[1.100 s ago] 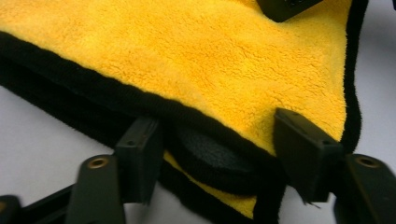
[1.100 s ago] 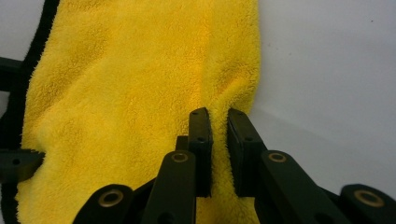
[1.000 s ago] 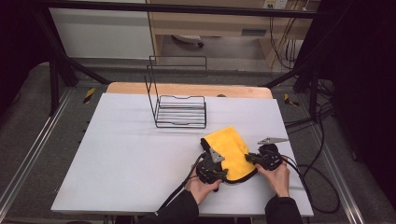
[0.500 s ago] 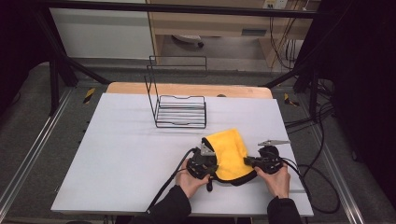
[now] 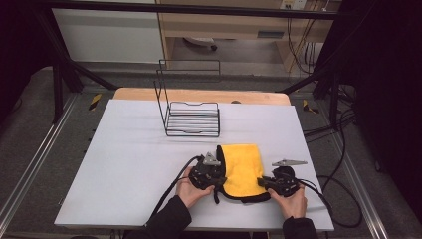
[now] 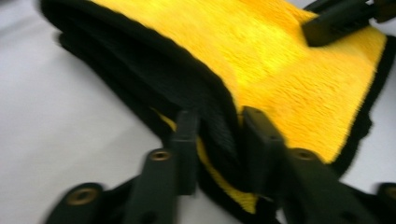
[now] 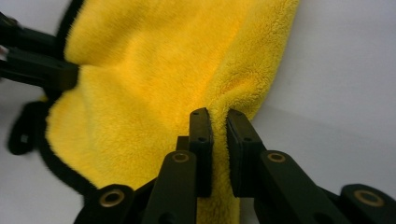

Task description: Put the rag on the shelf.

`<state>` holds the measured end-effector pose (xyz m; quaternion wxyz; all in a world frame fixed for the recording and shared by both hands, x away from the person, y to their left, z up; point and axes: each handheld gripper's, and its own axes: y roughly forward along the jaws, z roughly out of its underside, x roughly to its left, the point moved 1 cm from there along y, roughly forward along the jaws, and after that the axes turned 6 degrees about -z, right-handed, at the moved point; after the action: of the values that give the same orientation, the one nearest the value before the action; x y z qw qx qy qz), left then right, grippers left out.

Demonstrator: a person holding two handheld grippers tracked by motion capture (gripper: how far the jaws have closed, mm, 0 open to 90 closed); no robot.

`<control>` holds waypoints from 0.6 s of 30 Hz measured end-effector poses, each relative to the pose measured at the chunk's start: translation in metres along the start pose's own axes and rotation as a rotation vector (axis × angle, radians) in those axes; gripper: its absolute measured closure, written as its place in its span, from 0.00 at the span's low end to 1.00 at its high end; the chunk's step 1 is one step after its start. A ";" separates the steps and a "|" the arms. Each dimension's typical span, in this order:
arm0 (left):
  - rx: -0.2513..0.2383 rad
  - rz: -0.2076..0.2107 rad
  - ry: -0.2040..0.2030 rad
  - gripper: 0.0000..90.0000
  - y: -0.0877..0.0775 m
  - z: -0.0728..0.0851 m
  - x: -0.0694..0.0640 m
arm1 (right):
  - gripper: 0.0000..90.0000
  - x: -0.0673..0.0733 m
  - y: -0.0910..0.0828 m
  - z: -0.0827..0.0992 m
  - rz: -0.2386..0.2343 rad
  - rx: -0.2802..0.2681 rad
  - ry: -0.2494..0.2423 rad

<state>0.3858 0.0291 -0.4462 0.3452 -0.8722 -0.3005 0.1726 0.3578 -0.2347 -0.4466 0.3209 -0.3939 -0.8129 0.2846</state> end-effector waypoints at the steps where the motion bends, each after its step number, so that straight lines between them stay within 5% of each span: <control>1: -0.012 -0.017 -0.002 0.62 -0.002 -0.001 0.003 | 0.75 -0.001 -0.001 -0.001 -0.002 -0.005 -0.030; 5: -0.049 -0.092 -0.021 0.40 -0.011 -0.011 0.023 | 0.57 -0.008 -0.005 -0.010 -0.008 -0.105 -0.086; 6: -0.069 -0.124 -0.044 0.36 -0.015 -0.022 0.037 | 0.46 -0.014 -0.004 -0.020 0.010 -0.148 -0.116; 9: -0.089 -0.123 -0.079 0.27 -0.015 -0.030 0.046 | 0.34 -0.023 0.004 -0.033 0.016 -0.169 -0.132; 11: -0.099 -0.140 -0.119 0.25 -0.008 -0.041 0.060 | 0.34 -0.029 0.012 -0.042 0.015 -0.175 -0.149; 18: -0.086 -0.152 -0.178 0.27 0.017 -0.054 0.071 | 0.36 -0.051 0.030 -0.064 0.018 -0.181 -0.114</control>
<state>0.4738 0.0381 -0.4272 0.2915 -0.8421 -0.4023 0.2098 0.4442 -0.2471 -0.4424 0.2347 -0.4117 -0.8487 0.2349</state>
